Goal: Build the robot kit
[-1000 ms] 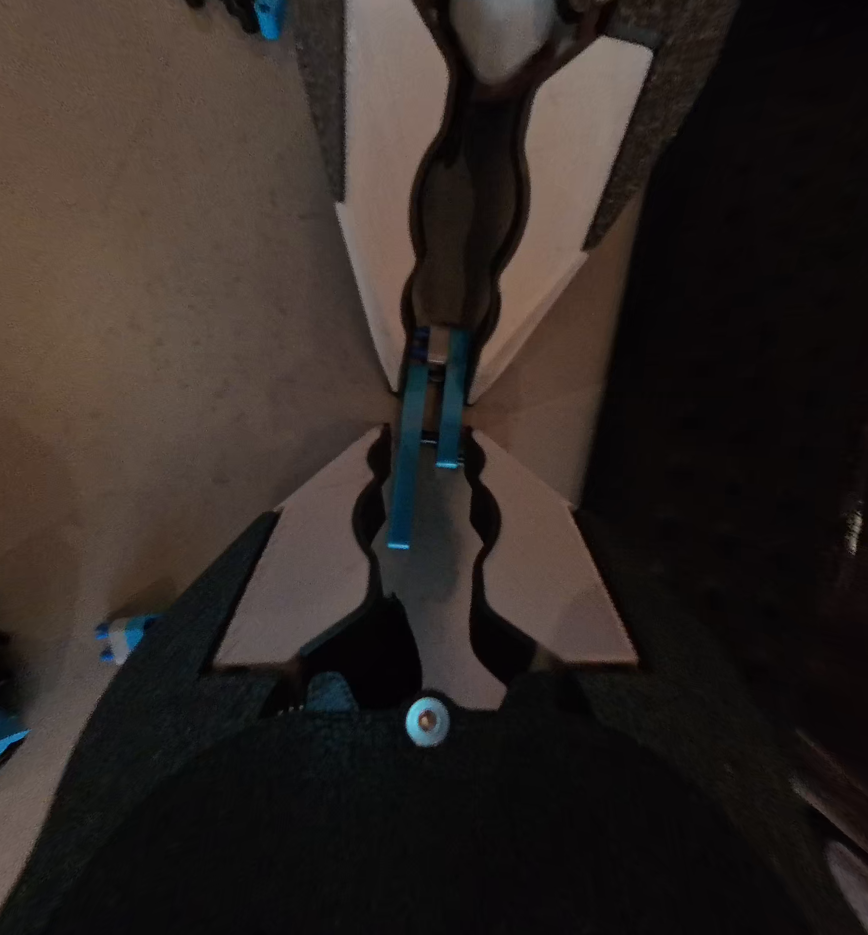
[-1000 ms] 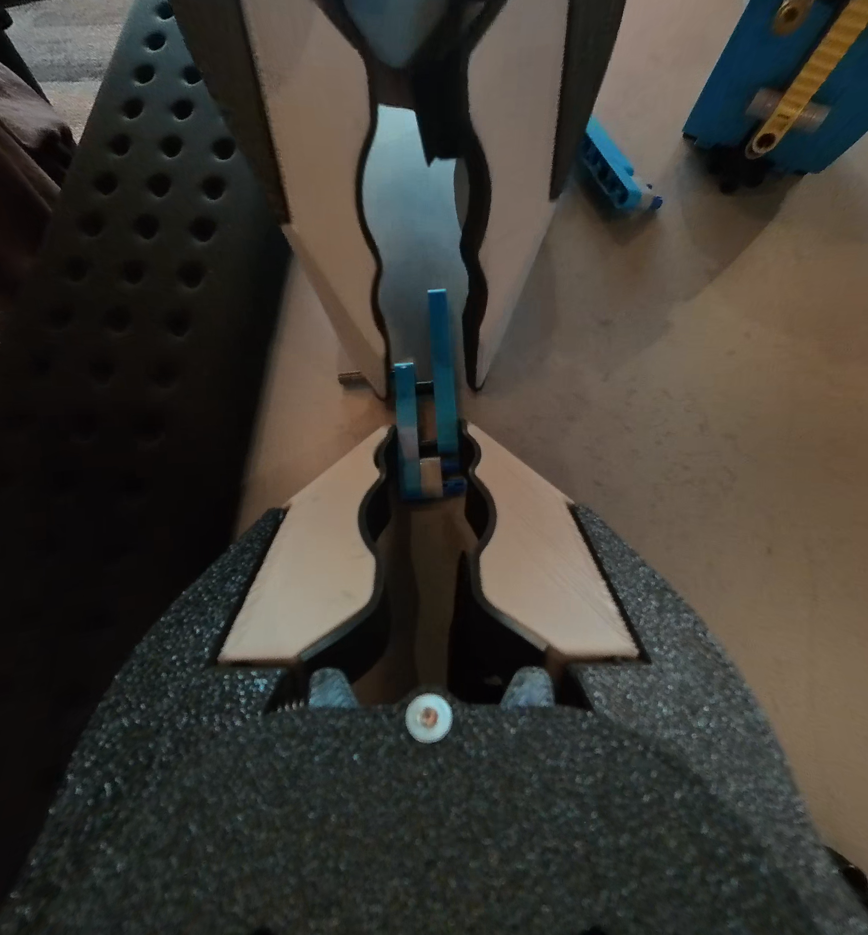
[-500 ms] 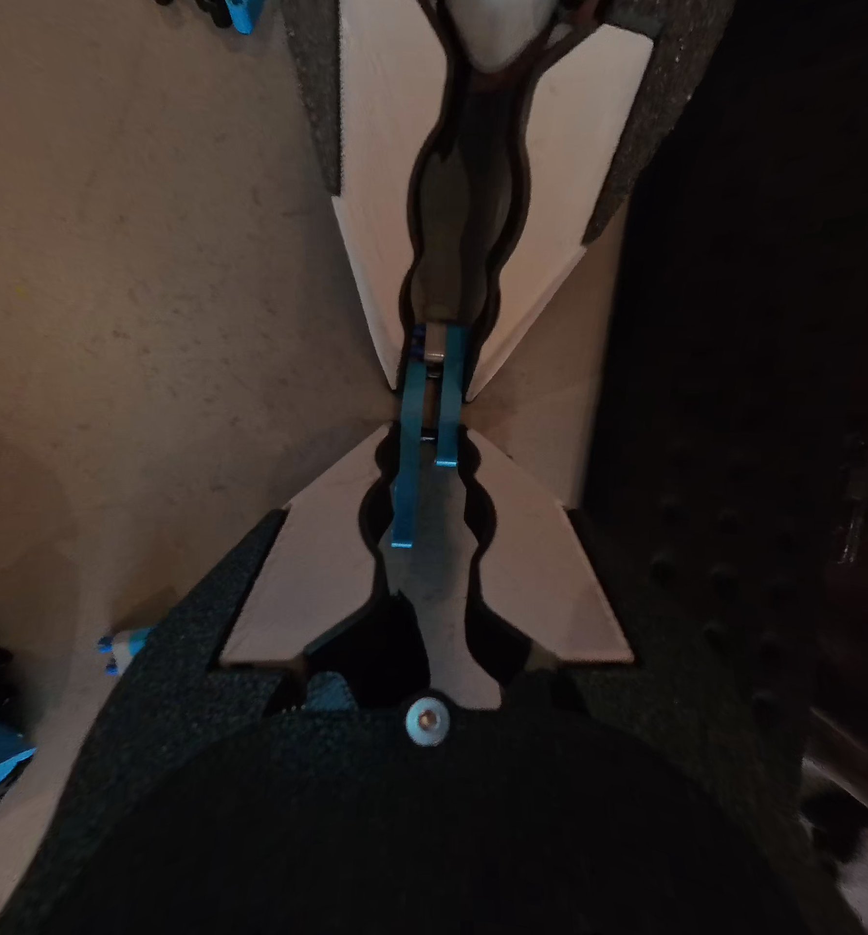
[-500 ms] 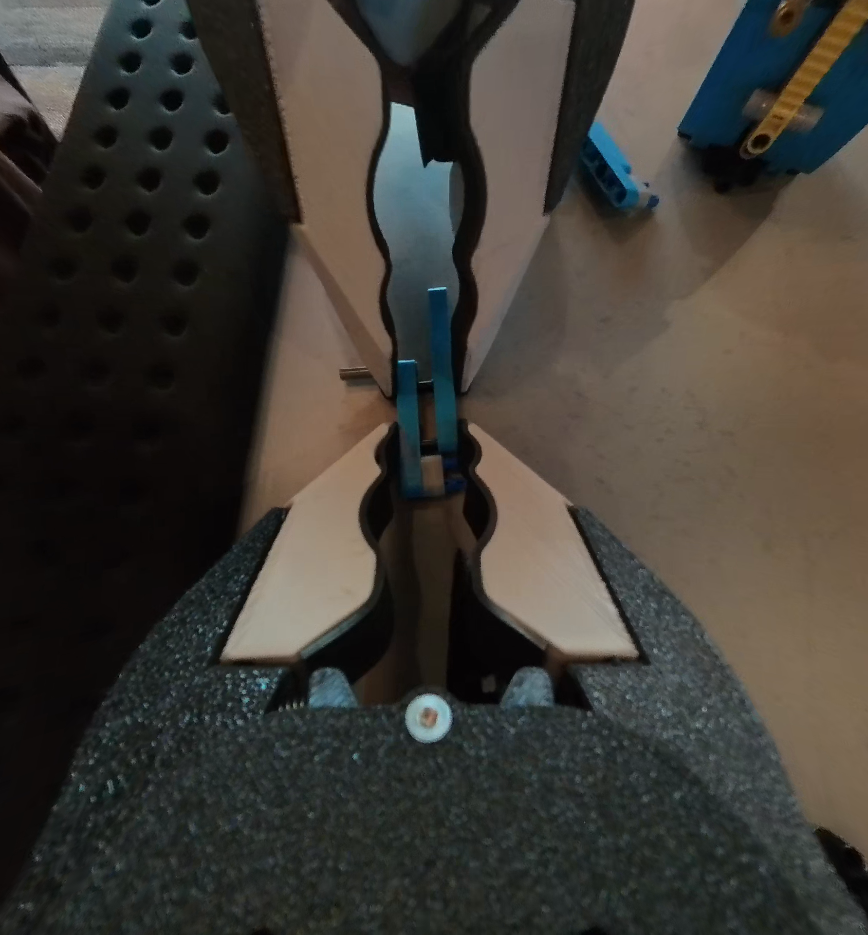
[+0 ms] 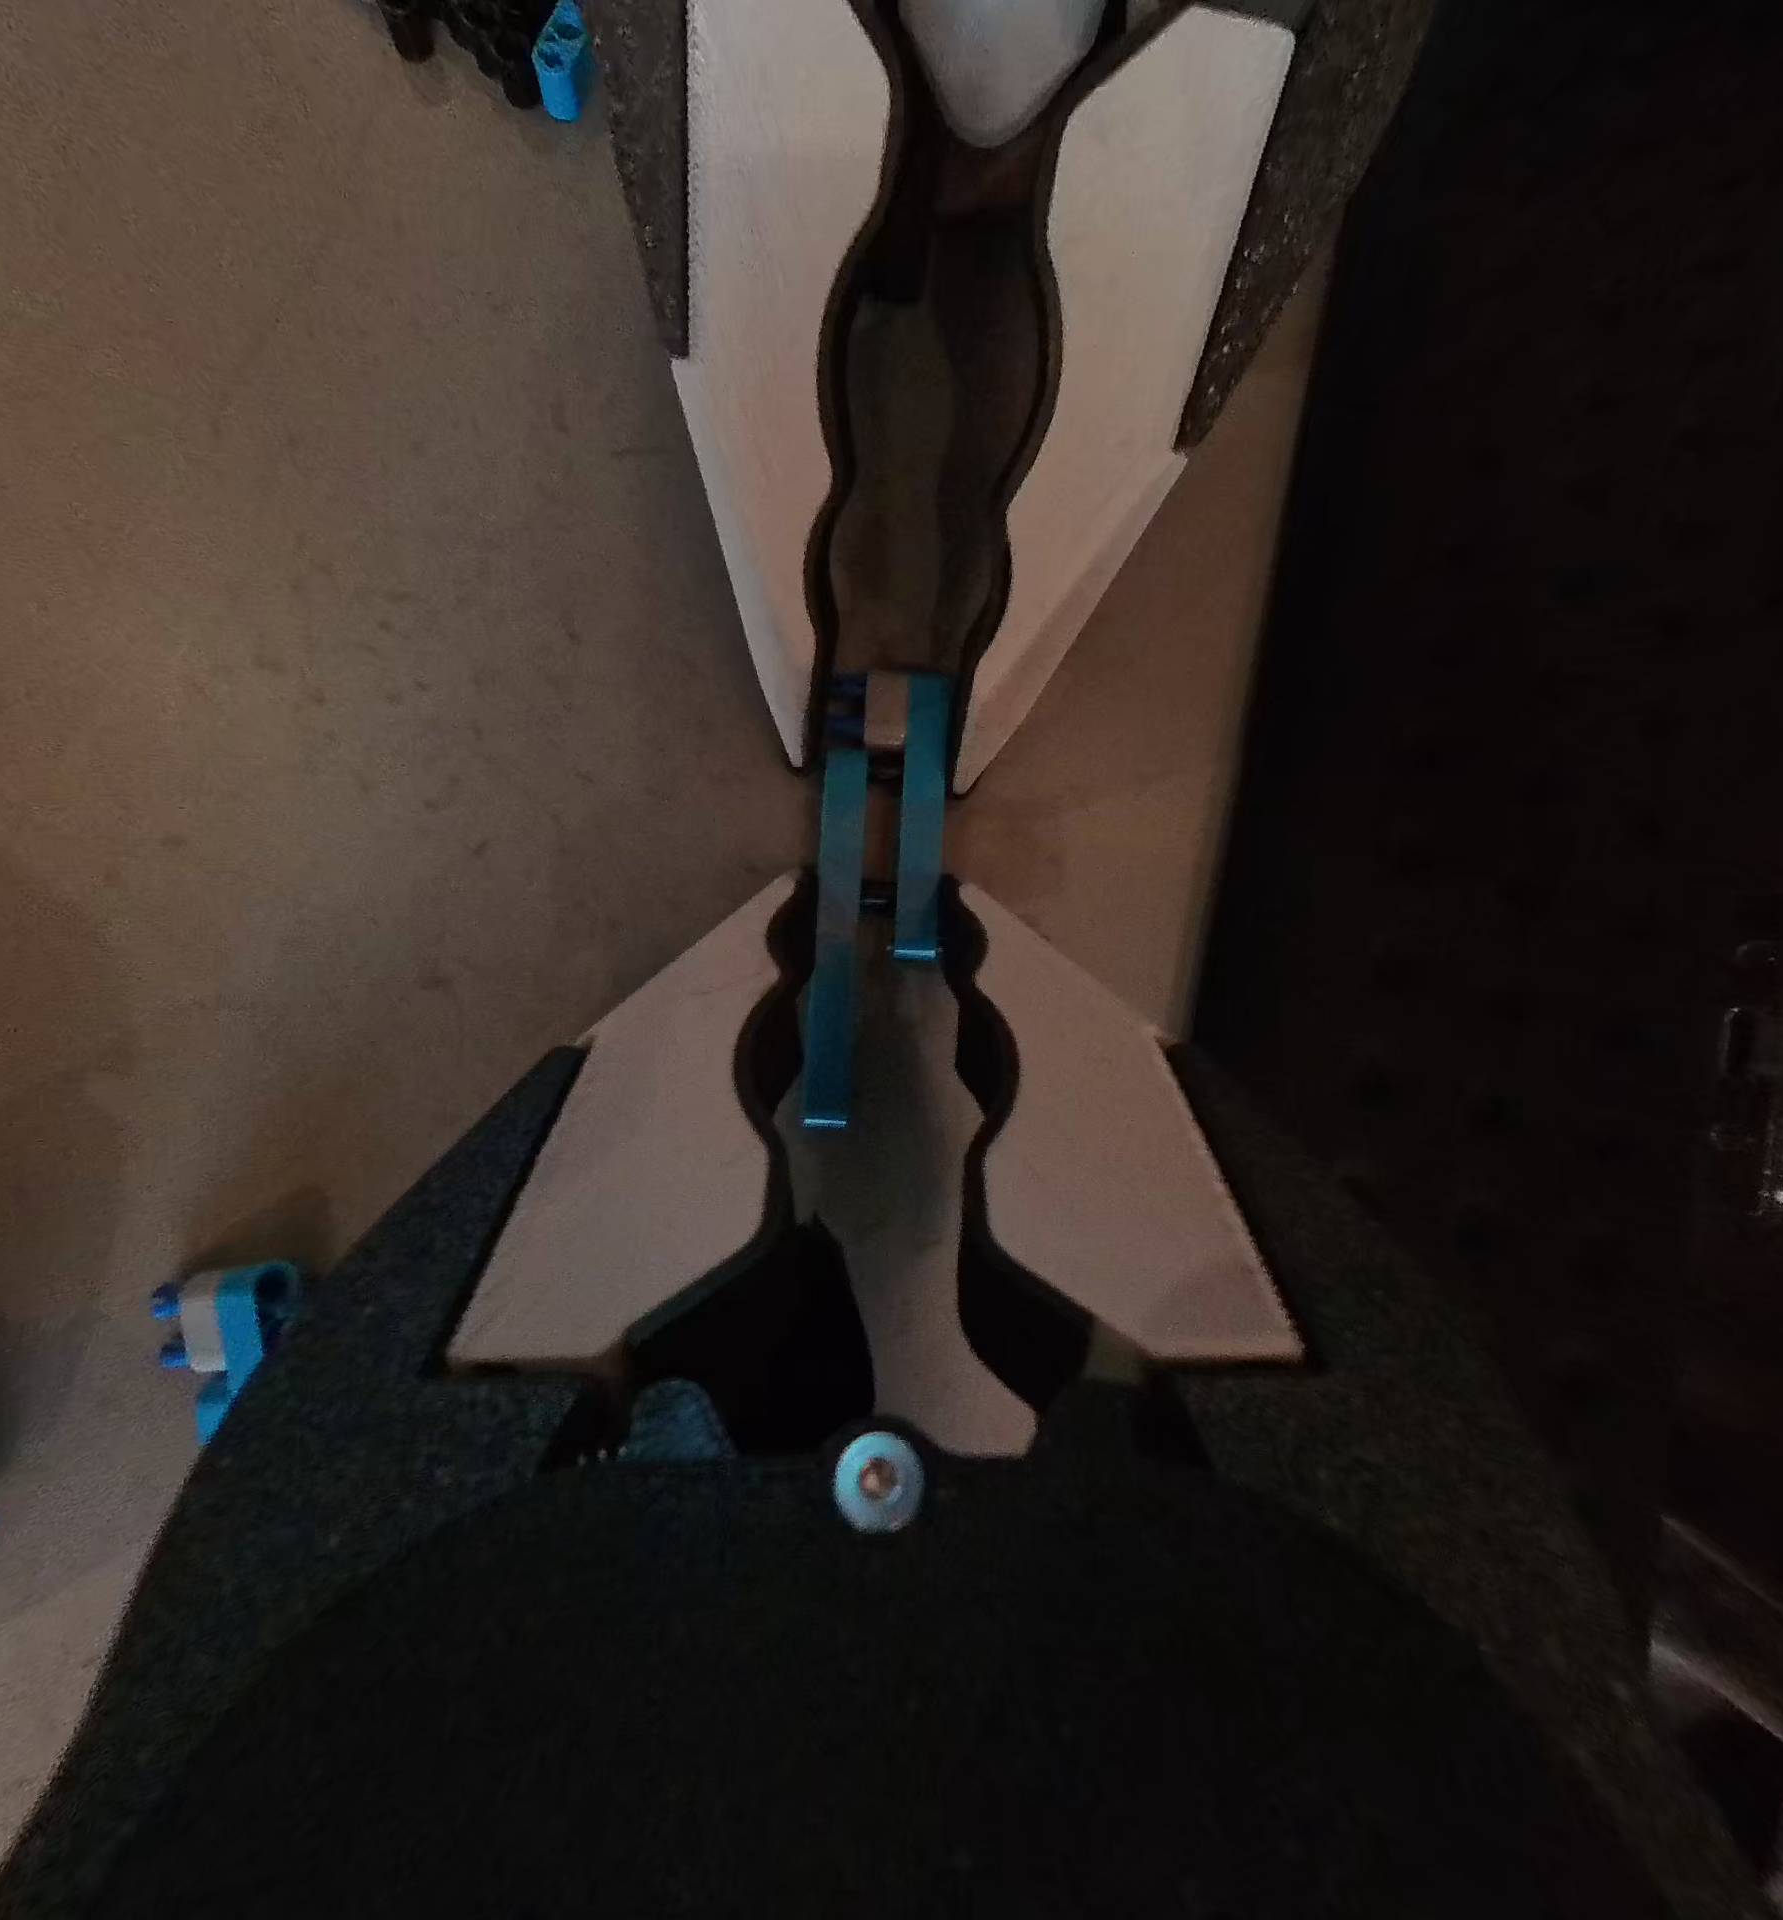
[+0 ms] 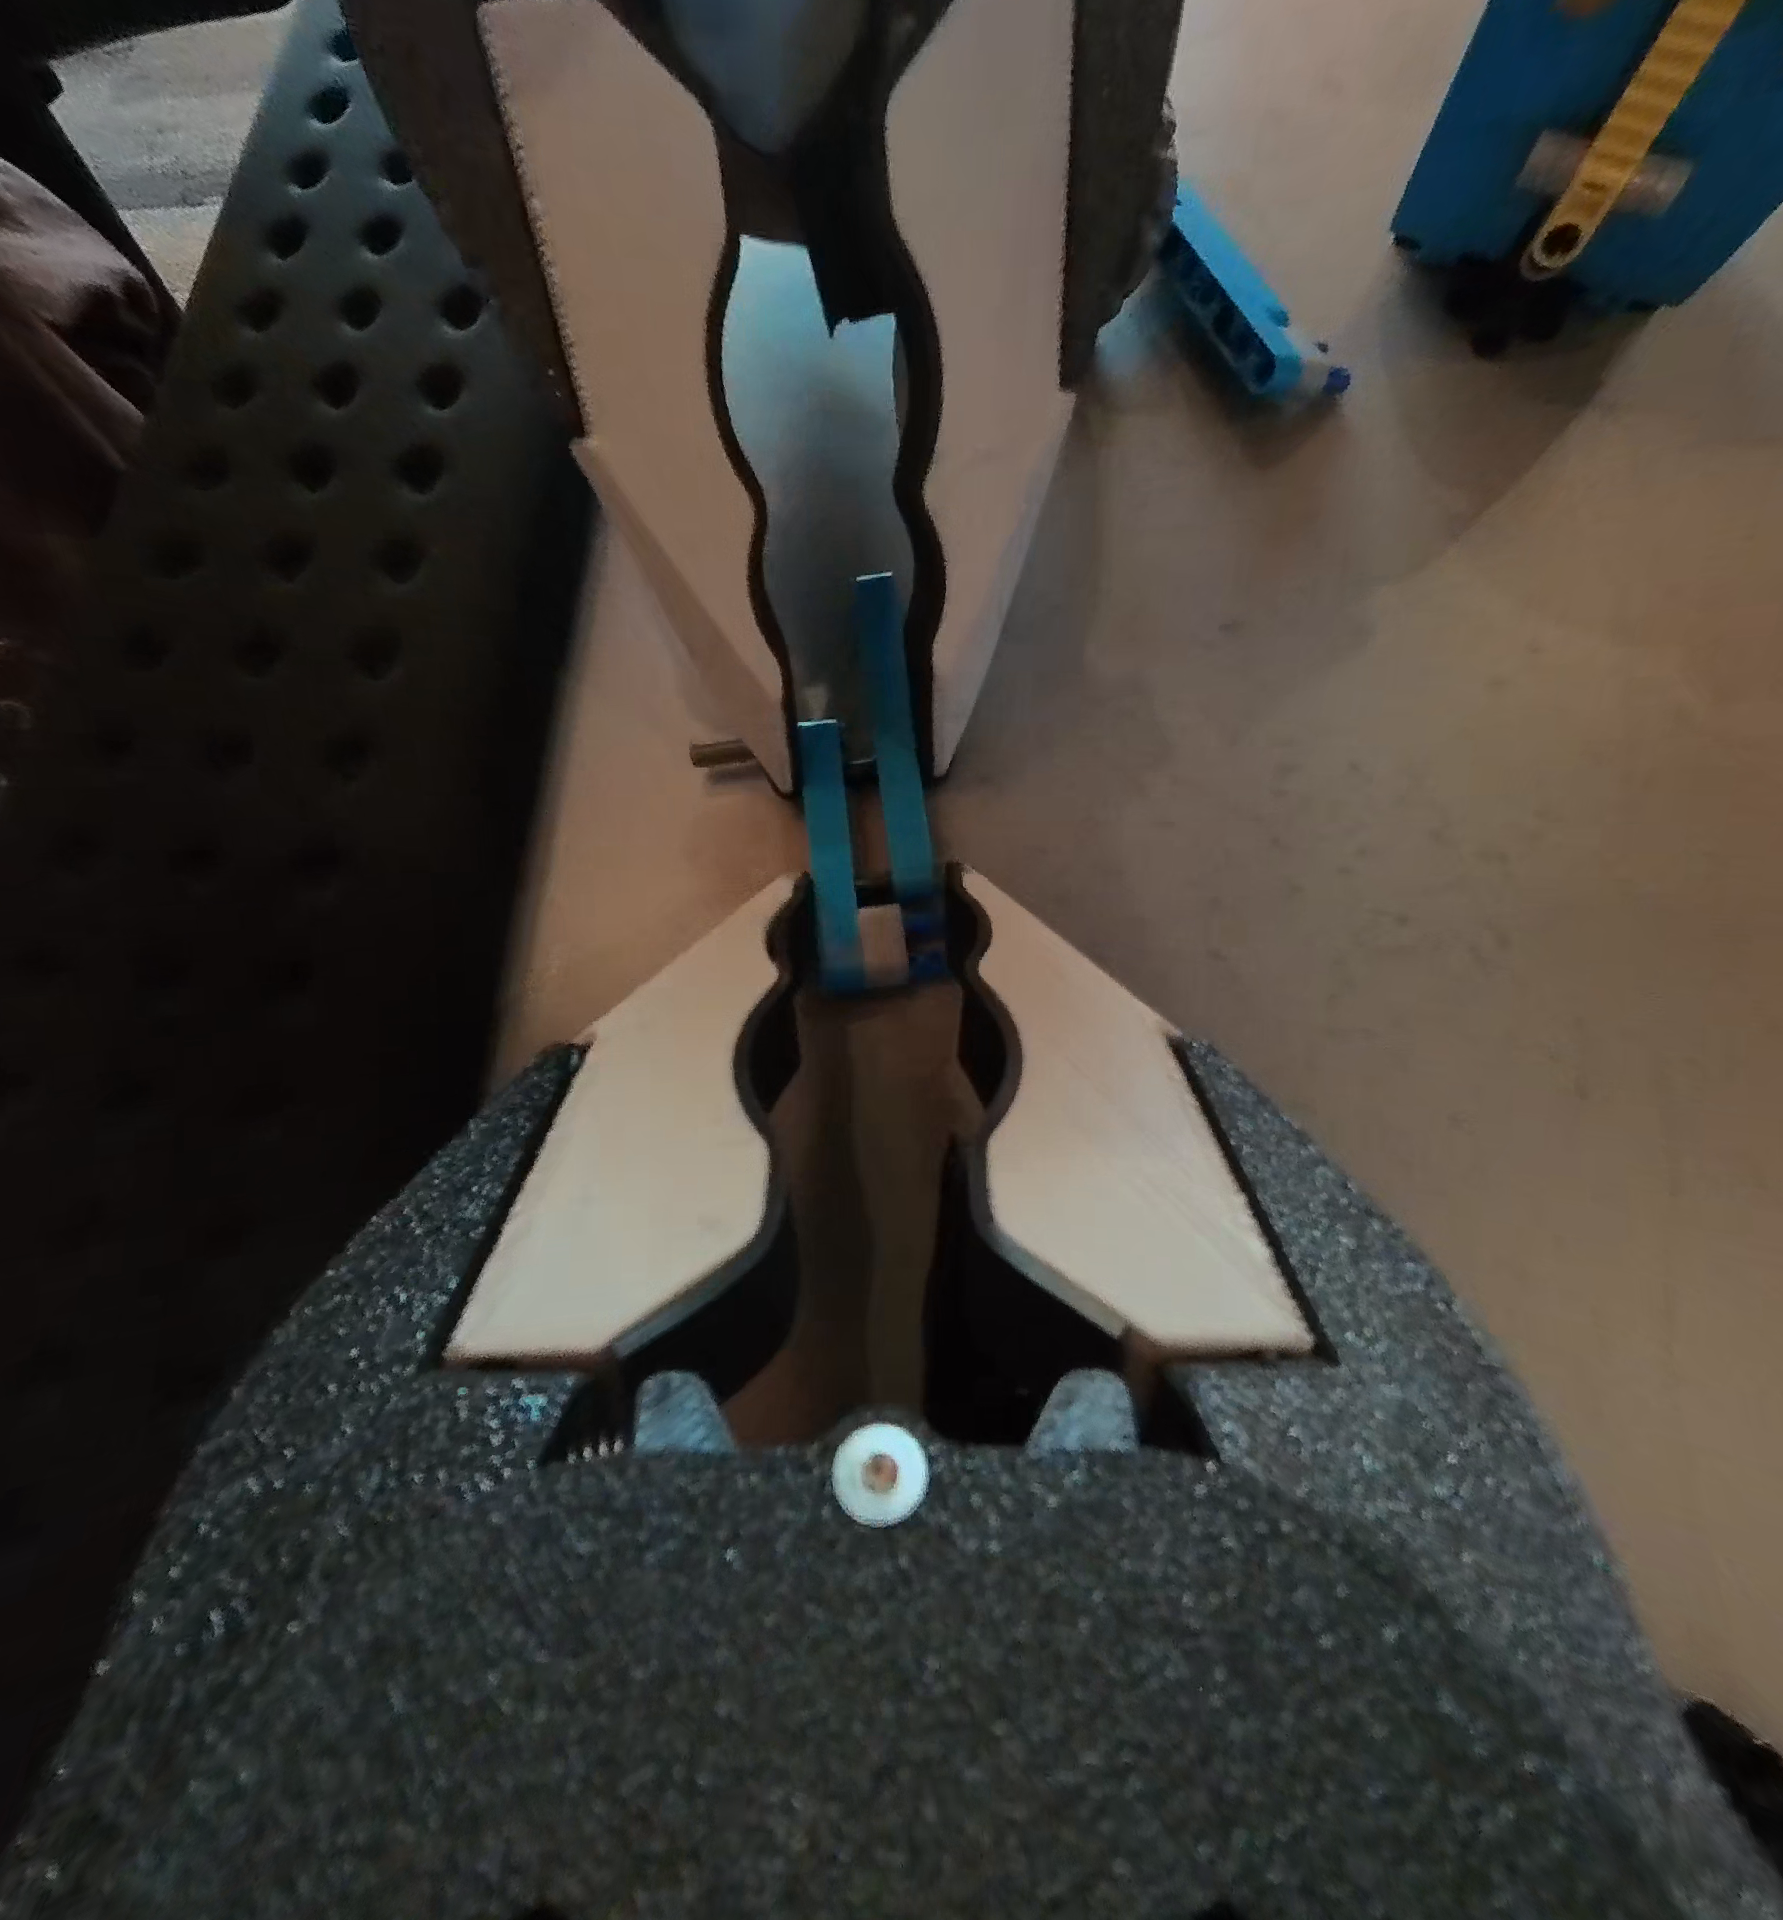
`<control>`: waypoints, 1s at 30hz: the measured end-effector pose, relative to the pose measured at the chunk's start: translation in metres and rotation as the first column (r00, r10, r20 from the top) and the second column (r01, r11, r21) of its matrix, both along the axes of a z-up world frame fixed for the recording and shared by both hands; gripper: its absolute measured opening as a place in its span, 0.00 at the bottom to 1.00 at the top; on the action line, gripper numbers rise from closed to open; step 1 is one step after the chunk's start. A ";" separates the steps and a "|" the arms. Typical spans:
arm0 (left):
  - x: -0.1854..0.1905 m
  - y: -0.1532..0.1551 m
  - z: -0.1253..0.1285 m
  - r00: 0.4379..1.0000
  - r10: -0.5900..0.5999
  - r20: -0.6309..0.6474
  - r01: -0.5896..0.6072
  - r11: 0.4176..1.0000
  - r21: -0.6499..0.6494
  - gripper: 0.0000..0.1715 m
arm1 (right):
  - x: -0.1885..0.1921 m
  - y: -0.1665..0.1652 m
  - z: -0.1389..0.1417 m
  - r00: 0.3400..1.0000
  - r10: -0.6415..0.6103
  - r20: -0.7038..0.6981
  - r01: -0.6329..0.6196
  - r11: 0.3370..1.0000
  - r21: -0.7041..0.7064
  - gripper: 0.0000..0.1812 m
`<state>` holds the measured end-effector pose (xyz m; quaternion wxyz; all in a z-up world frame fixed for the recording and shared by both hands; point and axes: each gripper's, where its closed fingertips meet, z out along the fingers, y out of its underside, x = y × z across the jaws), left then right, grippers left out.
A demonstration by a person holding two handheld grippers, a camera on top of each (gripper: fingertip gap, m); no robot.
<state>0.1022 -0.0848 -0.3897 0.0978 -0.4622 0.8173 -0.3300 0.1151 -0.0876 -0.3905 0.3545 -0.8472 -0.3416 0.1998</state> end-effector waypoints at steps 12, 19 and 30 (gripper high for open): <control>-0.004 0.005 0.012 1.000 0.017 -0.015 -0.017 0.998 -0.053 0.17 | 0.002 -0.001 0.009 0.999 0.009 -0.036 -0.008 1.000 0.027 0.16; -0.003 0.002 0.002 0.999 -0.006 -0.040 0.004 0.999 -0.042 0.16 | 0.000 0.001 0.006 0.999 0.027 -0.025 -0.026 0.999 0.031 0.13; -0.001 0.003 0.001 0.999 0.021 -0.036 -0.024 0.996 -0.090 0.13 | 0.000 0.001 0.006 0.997 0.025 -0.073 -0.025 1.000 -0.003 0.12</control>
